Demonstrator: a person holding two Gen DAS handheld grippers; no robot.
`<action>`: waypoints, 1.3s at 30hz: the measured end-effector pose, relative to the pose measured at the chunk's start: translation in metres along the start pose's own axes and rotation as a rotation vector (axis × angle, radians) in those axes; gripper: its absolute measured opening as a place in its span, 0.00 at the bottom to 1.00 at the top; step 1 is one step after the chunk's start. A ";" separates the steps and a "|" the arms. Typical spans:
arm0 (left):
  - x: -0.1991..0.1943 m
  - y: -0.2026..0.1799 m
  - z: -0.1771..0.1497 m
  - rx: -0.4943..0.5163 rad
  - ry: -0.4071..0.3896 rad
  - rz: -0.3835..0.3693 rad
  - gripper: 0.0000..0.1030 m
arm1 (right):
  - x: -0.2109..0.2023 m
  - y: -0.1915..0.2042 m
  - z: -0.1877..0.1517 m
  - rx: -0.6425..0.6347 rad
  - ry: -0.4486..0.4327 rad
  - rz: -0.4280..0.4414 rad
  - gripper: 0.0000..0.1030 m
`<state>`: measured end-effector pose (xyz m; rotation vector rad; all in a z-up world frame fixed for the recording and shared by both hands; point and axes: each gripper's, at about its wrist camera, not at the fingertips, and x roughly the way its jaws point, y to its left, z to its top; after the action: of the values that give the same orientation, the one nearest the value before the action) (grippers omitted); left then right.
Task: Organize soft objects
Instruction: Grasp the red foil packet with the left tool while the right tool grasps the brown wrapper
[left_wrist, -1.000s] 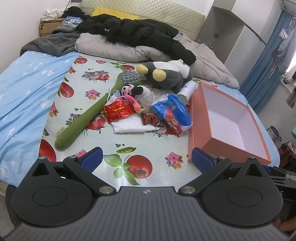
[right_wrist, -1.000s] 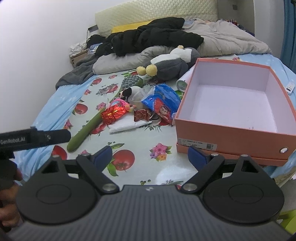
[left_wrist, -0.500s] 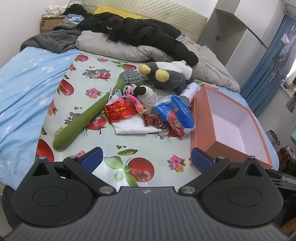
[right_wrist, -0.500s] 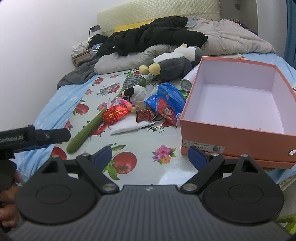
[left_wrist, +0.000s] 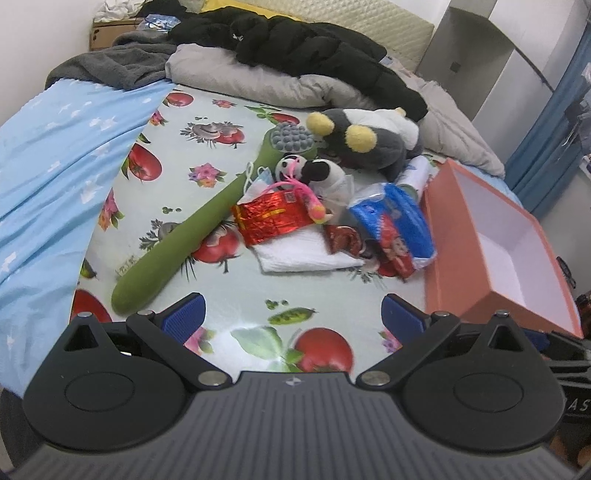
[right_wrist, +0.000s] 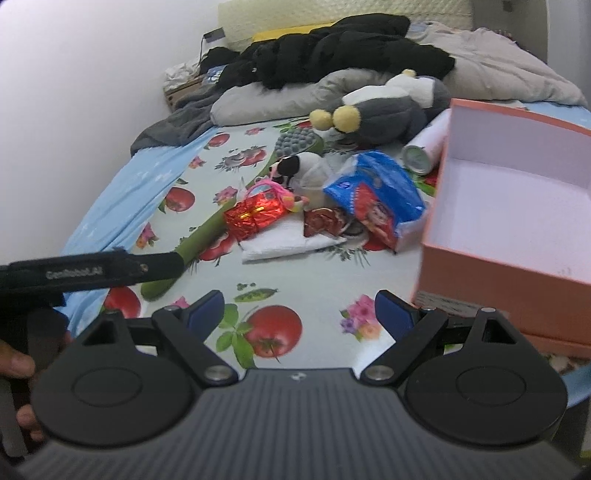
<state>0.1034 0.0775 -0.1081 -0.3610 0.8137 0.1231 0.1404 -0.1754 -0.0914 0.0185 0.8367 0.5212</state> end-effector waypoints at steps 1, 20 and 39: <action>0.006 0.002 0.003 0.006 0.004 0.009 0.99 | 0.006 0.001 0.003 -0.002 0.003 0.005 0.80; 0.141 0.019 0.057 0.231 0.070 0.115 0.91 | 0.142 -0.019 0.067 0.065 0.091 0.000 0.63; 0.189 0.015 0.068 0.430 0.088 0.076 0.65 | 0.220 -0.027 0.081 0.021 0.175 -0.055 0.43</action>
<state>0.2753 0.1102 -0.2074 0.0710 0.9159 0.0014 0.3310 -0.0854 -0.1973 -0.0318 1.0110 0.4665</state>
